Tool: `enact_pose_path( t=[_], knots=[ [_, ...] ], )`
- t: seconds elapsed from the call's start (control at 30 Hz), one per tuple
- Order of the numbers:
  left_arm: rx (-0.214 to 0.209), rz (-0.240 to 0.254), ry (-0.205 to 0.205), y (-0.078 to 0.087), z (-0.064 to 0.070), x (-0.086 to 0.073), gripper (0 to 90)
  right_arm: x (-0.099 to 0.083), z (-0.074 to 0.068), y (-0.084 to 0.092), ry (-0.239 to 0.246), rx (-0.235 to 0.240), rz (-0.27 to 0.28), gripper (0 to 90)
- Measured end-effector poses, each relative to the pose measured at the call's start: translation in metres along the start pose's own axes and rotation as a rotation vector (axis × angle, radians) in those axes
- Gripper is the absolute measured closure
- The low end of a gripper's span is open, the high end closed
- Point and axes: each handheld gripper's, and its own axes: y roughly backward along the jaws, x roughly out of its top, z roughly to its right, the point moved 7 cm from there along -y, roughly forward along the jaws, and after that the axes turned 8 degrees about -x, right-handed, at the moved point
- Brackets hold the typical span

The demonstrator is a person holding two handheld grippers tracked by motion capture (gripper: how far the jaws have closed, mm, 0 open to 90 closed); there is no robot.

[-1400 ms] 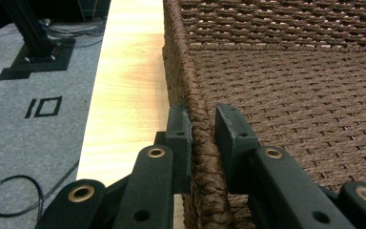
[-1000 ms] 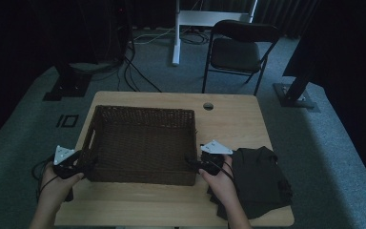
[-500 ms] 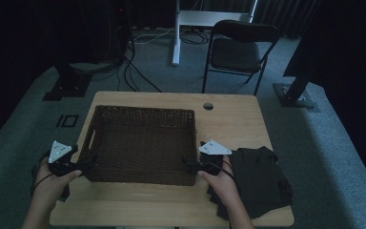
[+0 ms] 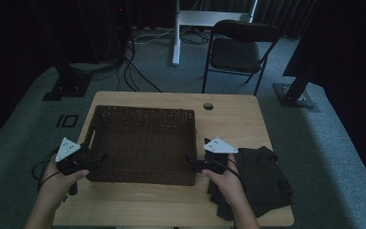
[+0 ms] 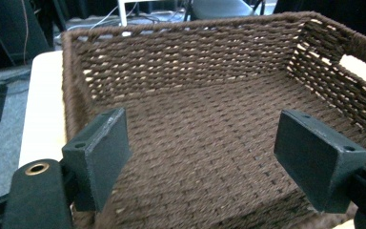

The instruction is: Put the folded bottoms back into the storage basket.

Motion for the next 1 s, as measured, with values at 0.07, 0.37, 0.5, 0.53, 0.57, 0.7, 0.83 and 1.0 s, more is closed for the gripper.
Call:
enact_pose_path(
  t=[0.07, 0.37, 0.5, 0.53, 0.57, 0.7, 0.83, 1.0],
  knots=[
    [-0.01, 0.007, -0.003, -0.002, 0.004, 0.004, 19.8, 0.0, 0.003, 0.002, -0.003, -0.006, 0.001, 12.1],
    [-0.052, -0.002, -0.038, -0.016, 0.024, 0.013, 19.8, -0.002, 0.021, 0.012, -0.01, -0.043, 0.009, 12.1],
    [-0.087, -0.008, -0.055, -0.023, 0.035, 0.016, 19.8, -0.003, 0.029, 0.018, -0.012, -0.059, 0.009, 12.1],
    [-0.095, -0.008, -0.053, -0.025, 0.038, 0.016, 19.8, -0.003, 0.032, 0.02, -0.013, -0.063, 0.009, 12.1],
    [-0.1, -0.012, -0.059, -0.027, 0.041, 0.017, 19.8, -0.004, 0.034, 0.021, -0.019, -0.071, 0.012, 12.1],
    [-0.12, -0.019, -0.071, -0.035, 0.051, 0.02, 19.8, -0.006, 0.043, 0.027, -0.025, -0.092, 0.01, 12.1],
    [-0.138, -0.02, -0.069, -0.041, 0.06, 0.022, 19.8, -0.009, 0.052, 0.033, -0.028, -0.111, 0.003, 12.1],
    [-0.169, -0.025, -0.082, -0.051, 0.075, 0.026, 19.8, -0.014, 0.062, 0.039, -0.037, -0.132, 0.001, 12.1]
  ],
)
